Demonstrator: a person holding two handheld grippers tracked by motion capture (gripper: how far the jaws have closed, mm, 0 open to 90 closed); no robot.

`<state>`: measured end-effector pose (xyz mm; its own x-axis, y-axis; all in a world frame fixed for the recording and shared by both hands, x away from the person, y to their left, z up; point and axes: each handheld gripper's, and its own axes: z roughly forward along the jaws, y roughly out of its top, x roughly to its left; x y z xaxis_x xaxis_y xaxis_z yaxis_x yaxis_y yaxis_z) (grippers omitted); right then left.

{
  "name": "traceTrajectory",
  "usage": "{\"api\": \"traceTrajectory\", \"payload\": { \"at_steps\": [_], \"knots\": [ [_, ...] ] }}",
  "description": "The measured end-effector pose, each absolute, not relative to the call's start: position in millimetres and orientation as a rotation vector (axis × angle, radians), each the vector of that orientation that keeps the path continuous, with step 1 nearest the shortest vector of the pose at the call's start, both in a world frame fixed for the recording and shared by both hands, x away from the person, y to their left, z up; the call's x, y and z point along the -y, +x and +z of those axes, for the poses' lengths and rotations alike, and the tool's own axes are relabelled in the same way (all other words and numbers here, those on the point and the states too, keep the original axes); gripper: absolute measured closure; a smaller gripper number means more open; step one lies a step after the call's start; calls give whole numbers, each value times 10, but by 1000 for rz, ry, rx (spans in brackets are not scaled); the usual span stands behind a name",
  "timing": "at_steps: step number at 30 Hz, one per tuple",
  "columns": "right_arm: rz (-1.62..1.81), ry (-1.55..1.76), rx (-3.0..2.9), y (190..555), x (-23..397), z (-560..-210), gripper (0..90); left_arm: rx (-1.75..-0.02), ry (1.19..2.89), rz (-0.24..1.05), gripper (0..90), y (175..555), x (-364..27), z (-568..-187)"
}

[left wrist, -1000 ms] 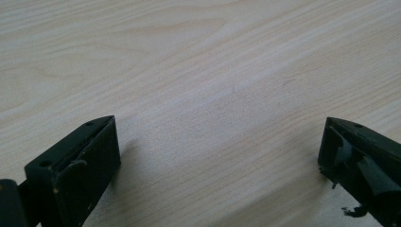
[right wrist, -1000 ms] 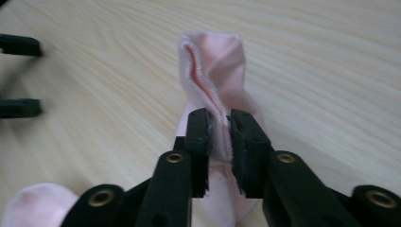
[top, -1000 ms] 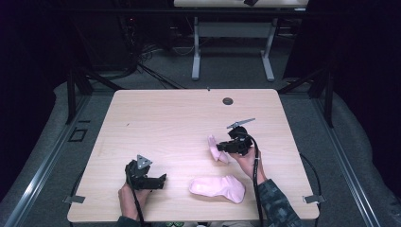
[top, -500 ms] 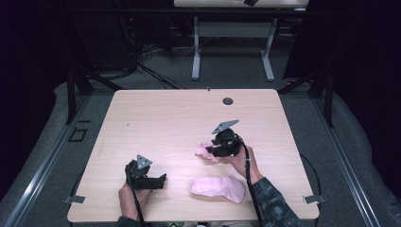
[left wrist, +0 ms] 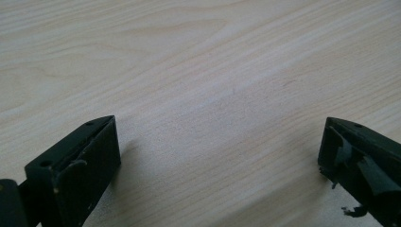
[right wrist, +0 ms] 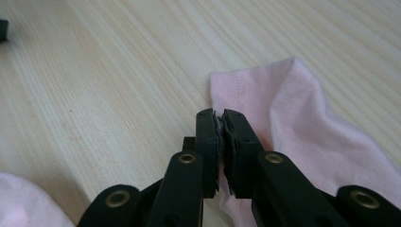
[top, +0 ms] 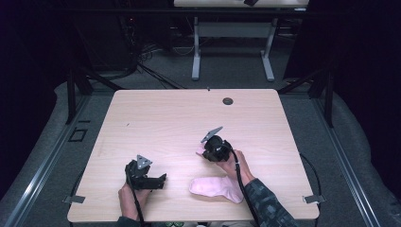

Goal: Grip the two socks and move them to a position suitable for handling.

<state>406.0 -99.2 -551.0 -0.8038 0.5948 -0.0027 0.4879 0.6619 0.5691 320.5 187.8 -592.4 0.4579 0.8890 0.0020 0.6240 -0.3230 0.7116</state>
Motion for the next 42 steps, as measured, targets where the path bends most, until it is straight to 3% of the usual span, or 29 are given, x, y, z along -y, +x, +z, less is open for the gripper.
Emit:
{"api": "traceTrajectory", "payload": {
  "at_steps": [14,23,26,30,36,41,42],
  "knots": [
    [1263,1068,-2508,4013,1403,-4967,867,-1192,2042,456,4,3258,-1745,-5811],
    [1467,1076,-2418,3913,1459,-4682,866,-987,2049,398,31,3375,-1254,-5528],
    [1523,1069,-2390,3882,1442,-4589,866,-917,2049,377,78,3446,-1061,-5454],
    [1579,1071,-2370,3860,1424,-4527,866,-891,2034,381,163,3512,-913,-5437],
    [1666,1069,-2372,3842,1411,-4503,866,-900,2003,469,365,3611,-796,-5423],
    [1669,1095,-2376,3853,1436,-4547,865,-890,2004,534,799,3658,-769,-5446],
    [1652,1098,-2372,3858,1447,-4562,865,-893,2014,548,844,3656,-774,-5442]
  ]
}}
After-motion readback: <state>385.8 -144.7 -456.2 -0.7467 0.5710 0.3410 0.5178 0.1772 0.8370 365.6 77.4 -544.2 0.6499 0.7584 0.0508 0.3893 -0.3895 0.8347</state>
